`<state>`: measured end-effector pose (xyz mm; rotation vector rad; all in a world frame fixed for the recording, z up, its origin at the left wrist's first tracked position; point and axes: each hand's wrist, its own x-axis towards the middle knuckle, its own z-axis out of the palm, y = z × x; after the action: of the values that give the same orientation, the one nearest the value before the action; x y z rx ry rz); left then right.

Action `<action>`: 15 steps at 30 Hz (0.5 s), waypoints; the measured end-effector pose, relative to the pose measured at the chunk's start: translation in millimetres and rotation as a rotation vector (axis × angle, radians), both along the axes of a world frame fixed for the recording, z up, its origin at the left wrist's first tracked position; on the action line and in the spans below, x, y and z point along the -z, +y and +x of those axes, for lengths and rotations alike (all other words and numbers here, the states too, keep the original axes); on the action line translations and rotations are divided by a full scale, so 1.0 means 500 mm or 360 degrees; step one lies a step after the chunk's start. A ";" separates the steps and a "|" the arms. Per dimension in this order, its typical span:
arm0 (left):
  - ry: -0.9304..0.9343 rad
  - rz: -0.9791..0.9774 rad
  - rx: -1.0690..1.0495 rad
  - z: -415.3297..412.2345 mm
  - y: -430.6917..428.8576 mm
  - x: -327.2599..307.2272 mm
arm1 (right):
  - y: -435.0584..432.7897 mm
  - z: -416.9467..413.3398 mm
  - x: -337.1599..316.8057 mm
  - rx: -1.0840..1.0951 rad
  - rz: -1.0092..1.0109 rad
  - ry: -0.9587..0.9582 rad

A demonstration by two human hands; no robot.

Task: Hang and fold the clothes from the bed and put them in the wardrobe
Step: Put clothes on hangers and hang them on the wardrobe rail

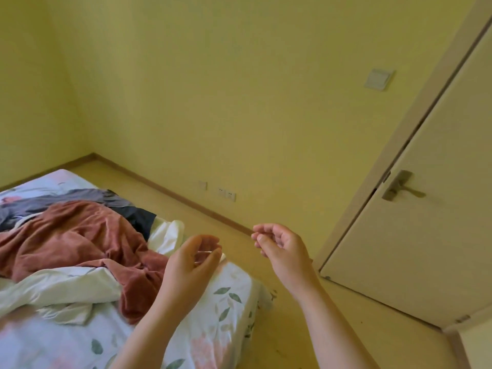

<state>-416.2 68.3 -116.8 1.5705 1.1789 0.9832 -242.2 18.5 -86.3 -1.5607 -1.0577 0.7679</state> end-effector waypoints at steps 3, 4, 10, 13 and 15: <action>-0.0005 0.0012 -0.0021 0.013 0.080 -0.015 | 0.083 0.021 -0.016 0.0020 0.0017 0.0002; -0.0011 0.0016 -0.0023 0.016 0.105 -0.018 | 0.107 0.027 -0.017 0.0018 0.0008 0.0006; 0.0013 0.0005 -0.0062 0.047 0.223 -0.006 | 0.227 0.074 -0.001 0.0004 -0.0023 -0.0002; 0.0030 0.0000 -0.0100 0.068 0.273 0.004 | 0.278 0.104 0.013 -0.0044 -0.0043 0.0000; 0.0043 0.0000 -0.0120 0.081 0.304 0.013 | 0.310 0.123 0.026 -0.0074 -0.0052 0.0025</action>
<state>-375.5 220.5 -123.2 1.5531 1.2644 1.0133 -180.9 173.6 -99.6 -1.5596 -1.0780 0.8317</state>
